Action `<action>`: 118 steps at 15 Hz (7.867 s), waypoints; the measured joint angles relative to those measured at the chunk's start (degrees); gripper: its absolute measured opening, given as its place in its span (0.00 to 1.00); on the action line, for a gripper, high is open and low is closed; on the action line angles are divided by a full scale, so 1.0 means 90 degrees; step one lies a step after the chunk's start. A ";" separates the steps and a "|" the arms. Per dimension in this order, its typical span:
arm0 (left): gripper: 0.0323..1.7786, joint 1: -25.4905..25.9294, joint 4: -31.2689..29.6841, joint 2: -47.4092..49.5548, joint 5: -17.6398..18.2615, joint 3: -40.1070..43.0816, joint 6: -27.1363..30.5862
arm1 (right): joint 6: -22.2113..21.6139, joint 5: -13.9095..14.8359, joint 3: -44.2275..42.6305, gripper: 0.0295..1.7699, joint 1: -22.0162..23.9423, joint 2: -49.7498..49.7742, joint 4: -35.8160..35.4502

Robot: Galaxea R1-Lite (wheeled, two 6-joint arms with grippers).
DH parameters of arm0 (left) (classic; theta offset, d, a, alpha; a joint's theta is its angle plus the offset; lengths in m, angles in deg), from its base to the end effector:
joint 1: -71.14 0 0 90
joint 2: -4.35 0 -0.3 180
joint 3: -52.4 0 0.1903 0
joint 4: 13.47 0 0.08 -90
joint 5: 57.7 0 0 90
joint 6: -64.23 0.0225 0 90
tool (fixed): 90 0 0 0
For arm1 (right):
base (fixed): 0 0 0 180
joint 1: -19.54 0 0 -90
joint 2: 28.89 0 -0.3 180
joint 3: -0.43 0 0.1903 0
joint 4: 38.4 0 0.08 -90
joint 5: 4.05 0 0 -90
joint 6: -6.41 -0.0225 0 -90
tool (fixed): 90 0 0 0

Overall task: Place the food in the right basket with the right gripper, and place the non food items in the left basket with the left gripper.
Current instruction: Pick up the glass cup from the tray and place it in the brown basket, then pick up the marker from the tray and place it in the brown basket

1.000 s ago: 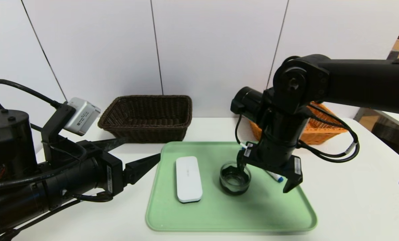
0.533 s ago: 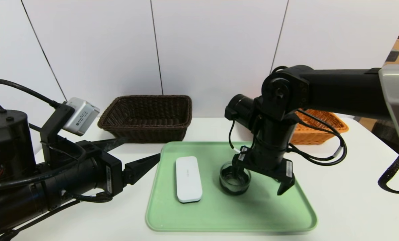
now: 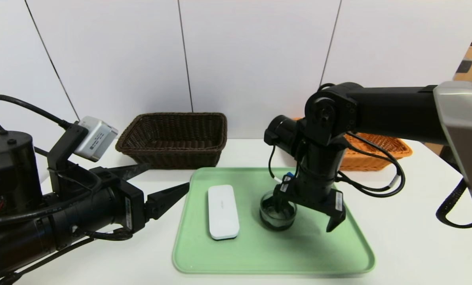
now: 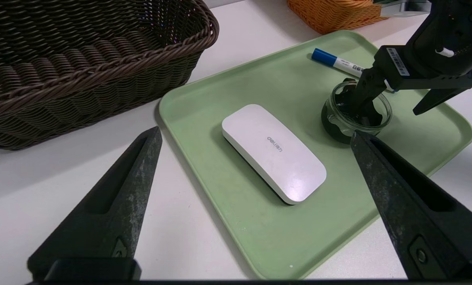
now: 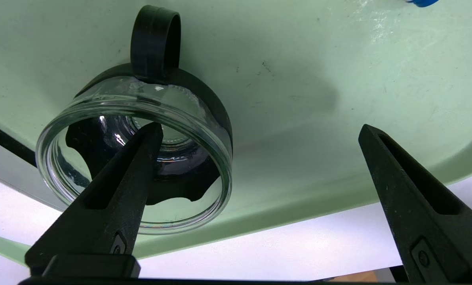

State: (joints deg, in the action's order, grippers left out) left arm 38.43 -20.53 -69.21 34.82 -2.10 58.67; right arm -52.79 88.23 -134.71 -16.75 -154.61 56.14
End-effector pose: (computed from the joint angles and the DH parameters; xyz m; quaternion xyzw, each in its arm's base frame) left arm 0.1637 -0.1063 0.2043 -0.0188 0.1154 -0.2957 0.9481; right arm 0.3001 0.2192 0.1726 0.1537 0.6615 -0.1280 0.7228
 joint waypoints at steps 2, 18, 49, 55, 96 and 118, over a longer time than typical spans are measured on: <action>0.95 0.0000 0.0003 0.0003 0.0004 0.0012 -0.0019 | -0.0007 0.0003 0.0000 0.77 -0.0001 -0.0024 -0.0070; 0.95 0.0110 0.0004 0.0104 0.0004 0.0149 -0.0153 | -0.0060 -0.0043 0.0000 0.04 -0.0111 0.0037 -0.0264; 0.95 -0.0058 -0.0009 0.0750 -0.0211 0.1276 -0.0058 | 0.2358 0.0471 -0.0110 0.04 -0.0469 -0.1280 -0.9285; 0.95 -0.0157 -0.0015 0.0566 -0.0226 0.1086 -0.0056 | 0.2364 0.0331 -0.0110 0.04 -0.0389 -0.1384 -0.9292; 0.95 -0.1189 0.3207 -0.0429 -0.1449 -0.2488 -0.0563 | 0.5384 -0.0079 0.2267 0.96 0.1242 0.3545 -0.0974; 0.95 -0.1180 0.3179 -0.0340 -0.1425 -0.2503 -0.0704 | 0.5899 -0.0498 0.3159 0.96 0.1231 0.1452 -0.3912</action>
State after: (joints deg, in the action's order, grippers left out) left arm 27.81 8.08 -72.27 22.00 -24.63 52.33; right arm 0.30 83.75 -106.28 -5.67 -141.55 20.93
